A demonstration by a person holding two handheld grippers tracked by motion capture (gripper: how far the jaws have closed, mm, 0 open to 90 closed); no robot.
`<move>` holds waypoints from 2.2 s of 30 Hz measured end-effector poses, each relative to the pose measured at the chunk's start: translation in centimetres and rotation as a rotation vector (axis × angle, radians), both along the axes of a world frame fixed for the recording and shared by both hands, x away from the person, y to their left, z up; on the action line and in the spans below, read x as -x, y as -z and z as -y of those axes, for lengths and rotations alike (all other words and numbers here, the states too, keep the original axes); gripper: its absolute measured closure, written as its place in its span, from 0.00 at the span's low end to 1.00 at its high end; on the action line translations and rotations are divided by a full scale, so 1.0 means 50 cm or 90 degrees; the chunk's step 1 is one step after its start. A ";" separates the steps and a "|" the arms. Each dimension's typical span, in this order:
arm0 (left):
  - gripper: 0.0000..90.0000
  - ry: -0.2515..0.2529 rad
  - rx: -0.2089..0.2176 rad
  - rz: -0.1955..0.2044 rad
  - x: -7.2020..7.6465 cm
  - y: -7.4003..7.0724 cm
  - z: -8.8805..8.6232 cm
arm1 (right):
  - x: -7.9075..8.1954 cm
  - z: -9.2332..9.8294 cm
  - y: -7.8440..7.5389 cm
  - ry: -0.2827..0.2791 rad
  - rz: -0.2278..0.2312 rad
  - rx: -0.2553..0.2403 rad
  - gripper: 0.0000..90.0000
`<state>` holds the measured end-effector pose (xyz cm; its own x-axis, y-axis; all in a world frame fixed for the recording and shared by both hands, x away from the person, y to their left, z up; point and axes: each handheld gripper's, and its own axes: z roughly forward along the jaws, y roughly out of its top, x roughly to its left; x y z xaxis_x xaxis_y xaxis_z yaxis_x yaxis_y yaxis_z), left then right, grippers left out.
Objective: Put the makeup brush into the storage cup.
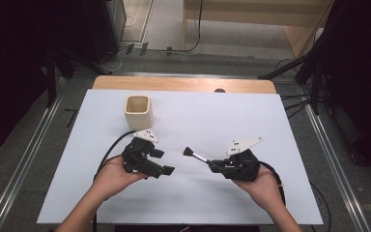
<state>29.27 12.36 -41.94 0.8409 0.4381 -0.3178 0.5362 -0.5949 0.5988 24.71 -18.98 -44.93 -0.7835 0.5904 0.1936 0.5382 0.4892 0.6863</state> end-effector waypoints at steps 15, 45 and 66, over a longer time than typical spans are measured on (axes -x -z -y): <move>0.29 -0.016 -0.021 0.009 0.003 0.009 0.007 | 0.027 -0.014 -0.003 0.092 0.039 -0.026 0.88; 0.29 -0.048 0.052 0.005 0.008 0.004 0.026 | 0.102 -0.090 0.045 0.271 0.133 -0.139 0.88; 0.31 -0.084 0.097 0.002 0.009 0.001 0.030 | 0.110 -0.127 0.091 0.301 0.156 -0.217 0.88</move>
